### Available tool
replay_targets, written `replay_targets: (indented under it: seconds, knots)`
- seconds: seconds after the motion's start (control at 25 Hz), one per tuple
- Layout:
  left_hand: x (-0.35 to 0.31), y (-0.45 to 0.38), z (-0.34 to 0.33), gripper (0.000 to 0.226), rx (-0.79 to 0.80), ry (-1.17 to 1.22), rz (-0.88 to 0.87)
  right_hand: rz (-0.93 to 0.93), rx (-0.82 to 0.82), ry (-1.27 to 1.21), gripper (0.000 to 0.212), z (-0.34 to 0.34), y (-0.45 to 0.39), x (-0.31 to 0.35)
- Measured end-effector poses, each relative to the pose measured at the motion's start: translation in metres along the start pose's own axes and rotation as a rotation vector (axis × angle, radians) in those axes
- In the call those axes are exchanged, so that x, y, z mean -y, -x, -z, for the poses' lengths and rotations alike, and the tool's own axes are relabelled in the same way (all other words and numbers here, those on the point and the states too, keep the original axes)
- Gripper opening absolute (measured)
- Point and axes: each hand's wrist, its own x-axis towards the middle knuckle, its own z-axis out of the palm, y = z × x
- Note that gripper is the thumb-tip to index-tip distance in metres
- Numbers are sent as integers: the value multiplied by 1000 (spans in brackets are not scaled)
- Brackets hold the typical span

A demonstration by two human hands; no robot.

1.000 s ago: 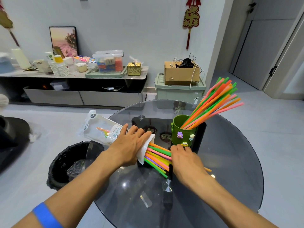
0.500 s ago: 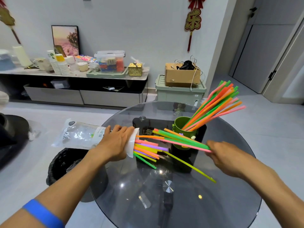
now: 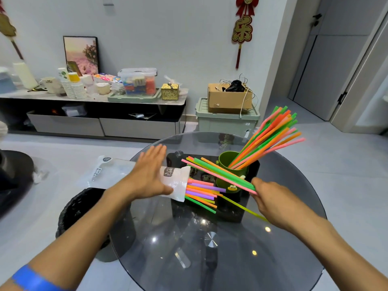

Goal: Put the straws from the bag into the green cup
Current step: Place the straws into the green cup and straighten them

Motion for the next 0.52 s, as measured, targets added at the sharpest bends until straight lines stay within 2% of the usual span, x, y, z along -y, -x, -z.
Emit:
replay_targets:
  seconds: [0.08, 0.12, 0.2, 0.24, 0.28, 0.36, 0.44, 0.52]
  knots:
    - [-9, 6, 20, 111, -242, -46, -144, 48, -47, 102, 9, 2, -1, 17]
    - [-19, 9, 26, 107, -281, -115, -256, 83, -65, 117, 12, 6, 0, 28]
    - [-50, 15, 16, 88, -224, -314, -423, 160, -115, 123, 15, 14, 1, 51]
    - [-65, 16, 5, 69, -164, -356, -429, 213, -181, 141, 16, 16, 1, 61]
    - [-77, 16, -2, 44, -118, -308, -353, 271, -288, 193, 20, 15, 2, 67]
    - [-85, 15, -8, 7, -102, -122, -135, 294, -489, 239, 32, 14, 6, 71]
    - [-77, 9, -3, 33, -176, 200, 78, 386, -766, 151, 29, 16, 14, 70]
    - [-74, 9, 14, 52, -289, 749, 165, 472, -987, -47, 12, 23, 26, 73]
